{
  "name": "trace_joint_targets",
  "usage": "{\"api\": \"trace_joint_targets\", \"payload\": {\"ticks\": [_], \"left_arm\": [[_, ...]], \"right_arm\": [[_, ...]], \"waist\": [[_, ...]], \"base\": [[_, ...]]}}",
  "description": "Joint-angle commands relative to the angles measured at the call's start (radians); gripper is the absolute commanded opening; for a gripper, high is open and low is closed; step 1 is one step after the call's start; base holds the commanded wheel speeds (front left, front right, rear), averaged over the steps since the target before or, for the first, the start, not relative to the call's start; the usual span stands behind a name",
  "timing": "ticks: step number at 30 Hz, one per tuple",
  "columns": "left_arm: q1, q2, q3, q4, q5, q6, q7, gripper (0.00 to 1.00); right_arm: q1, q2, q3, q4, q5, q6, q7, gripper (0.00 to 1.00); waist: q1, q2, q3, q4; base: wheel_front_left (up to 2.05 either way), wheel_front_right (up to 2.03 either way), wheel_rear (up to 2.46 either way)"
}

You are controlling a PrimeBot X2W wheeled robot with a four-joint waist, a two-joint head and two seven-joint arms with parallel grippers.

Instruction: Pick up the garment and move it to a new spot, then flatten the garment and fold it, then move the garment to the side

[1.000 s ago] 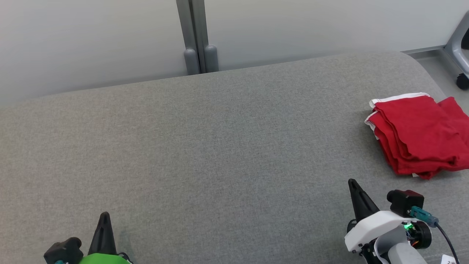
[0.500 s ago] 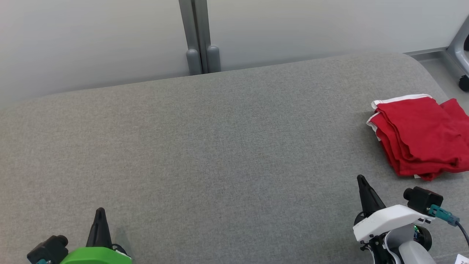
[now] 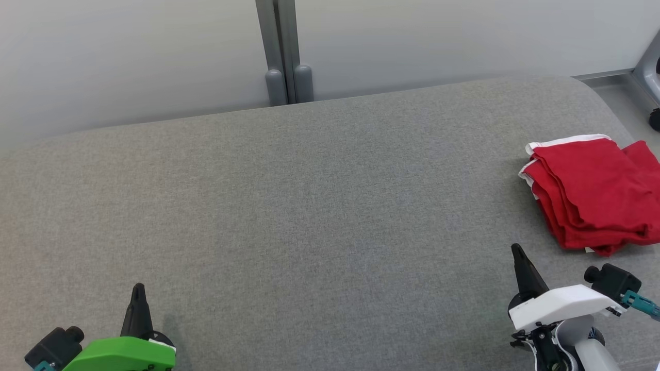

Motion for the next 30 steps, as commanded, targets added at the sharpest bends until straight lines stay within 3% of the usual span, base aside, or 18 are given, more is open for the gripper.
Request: {"api": "trace_joint_targets", "payload": {"ticks": [1,30], "left_arm": [[-0.027,0.007,0.004,-0.017,-0.034,0.001,0.007,0.0],[-0.061,0.01,0.015,-0.043,-0.359,0.001,0.096,0.0]], "right_arm": [[-0.004,-0.005,-0.007,-0.021,0.035,0.0,0.008,0.0],[0.014,-0.007,-0.049,-0.077,0.354,-0.001,0.093,0.0]], "waist": [[0.0,0.0,0.0,0.001],[0.0,0.0,-0.005,0.016]], "base": [[0.0,0.0,0.0],[0.0,0.0,0.0]]}}
